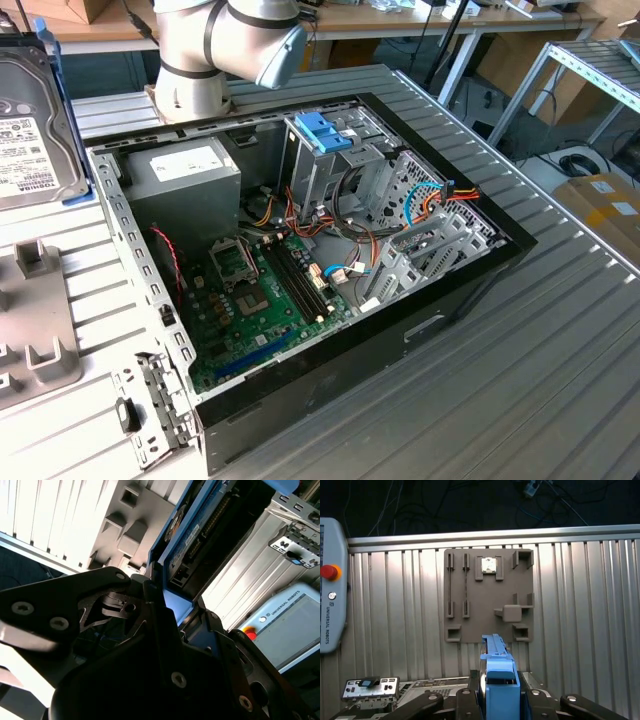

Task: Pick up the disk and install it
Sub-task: 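Pick up the disk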

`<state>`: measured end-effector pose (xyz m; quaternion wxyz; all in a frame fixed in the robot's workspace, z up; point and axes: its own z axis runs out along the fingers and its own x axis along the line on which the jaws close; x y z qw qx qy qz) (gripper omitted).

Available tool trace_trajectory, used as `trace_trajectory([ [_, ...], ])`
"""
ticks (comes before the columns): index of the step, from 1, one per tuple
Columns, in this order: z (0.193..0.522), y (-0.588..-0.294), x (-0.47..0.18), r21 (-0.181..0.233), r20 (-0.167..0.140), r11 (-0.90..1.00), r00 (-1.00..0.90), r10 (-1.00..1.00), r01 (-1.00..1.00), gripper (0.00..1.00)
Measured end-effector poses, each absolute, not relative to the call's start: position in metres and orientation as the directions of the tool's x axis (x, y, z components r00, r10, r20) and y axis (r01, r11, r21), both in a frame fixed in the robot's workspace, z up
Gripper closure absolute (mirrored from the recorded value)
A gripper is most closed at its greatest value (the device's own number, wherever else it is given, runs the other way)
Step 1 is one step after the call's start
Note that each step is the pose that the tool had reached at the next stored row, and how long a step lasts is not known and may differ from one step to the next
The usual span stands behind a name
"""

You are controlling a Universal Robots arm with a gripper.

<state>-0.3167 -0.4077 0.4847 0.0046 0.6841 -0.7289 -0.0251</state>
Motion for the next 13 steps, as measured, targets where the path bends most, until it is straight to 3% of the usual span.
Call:
trace_trajectory([
  [13, 0.4836, -0.4093, -0.3084, 0.043, -0.028, 0.063, -0.064, -0.998, -0.997, 0.63],
])
